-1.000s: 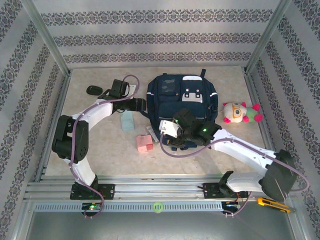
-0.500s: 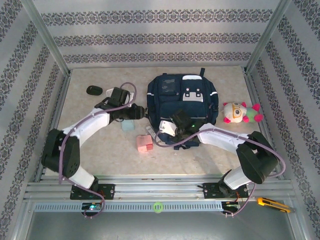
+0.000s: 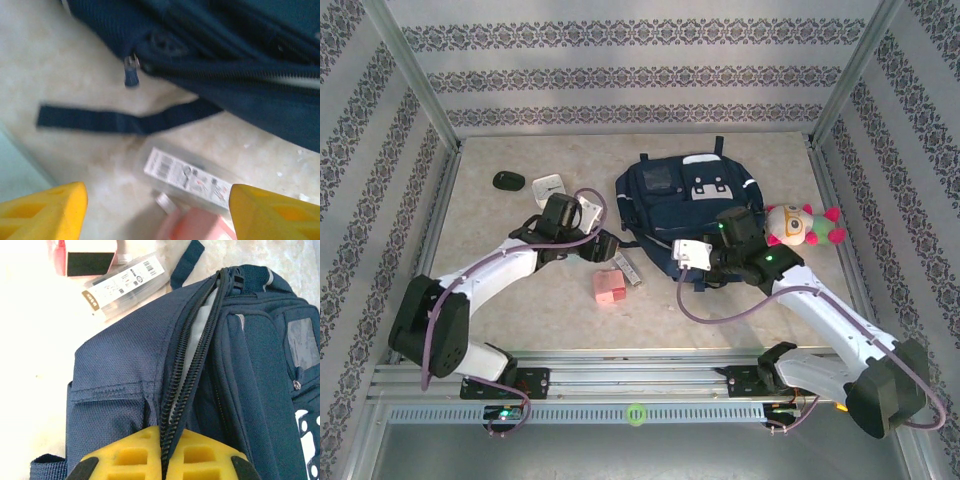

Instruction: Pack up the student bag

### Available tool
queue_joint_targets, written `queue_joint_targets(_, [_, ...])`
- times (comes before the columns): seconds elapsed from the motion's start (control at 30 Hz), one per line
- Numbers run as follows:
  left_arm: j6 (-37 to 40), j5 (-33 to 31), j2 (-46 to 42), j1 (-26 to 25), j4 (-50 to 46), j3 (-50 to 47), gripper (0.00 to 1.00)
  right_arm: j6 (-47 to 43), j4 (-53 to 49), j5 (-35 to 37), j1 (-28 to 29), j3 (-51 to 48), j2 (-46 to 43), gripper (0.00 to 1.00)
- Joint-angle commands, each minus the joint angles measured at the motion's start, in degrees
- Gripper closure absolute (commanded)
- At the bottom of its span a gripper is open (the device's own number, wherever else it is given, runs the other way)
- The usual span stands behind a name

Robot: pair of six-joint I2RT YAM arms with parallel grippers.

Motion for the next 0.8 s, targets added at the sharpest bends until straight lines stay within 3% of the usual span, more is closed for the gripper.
queue_joint_targets(0.0, [15.4,3.9,5.0,0.8,10.3,1.3,0.25,-5.6,-2.0,-7.3,-2.2,4.2,-1.5,1.0])
queue_joint_targets(0.23, [27.8,6.0,16.2,0.9,7.7,9.7,0.26,-6.5,-2.9,-12.5,-5.2,7.0,-2.0,1.0])
queue_joint_targets(0.4, [28.7,6.5,21.7,0.9,4.2,16.3,0.28,-6.6,-2.8,-13.0,-5.6,7.8,-1.9,1.0])
queue_joint_targets(0.77, [29.3,7.4,24.6,1.1,0.2,20.8,0.59,-3.8,-1.2,-14.1,-7.8,9.7,-1.9,1.0])
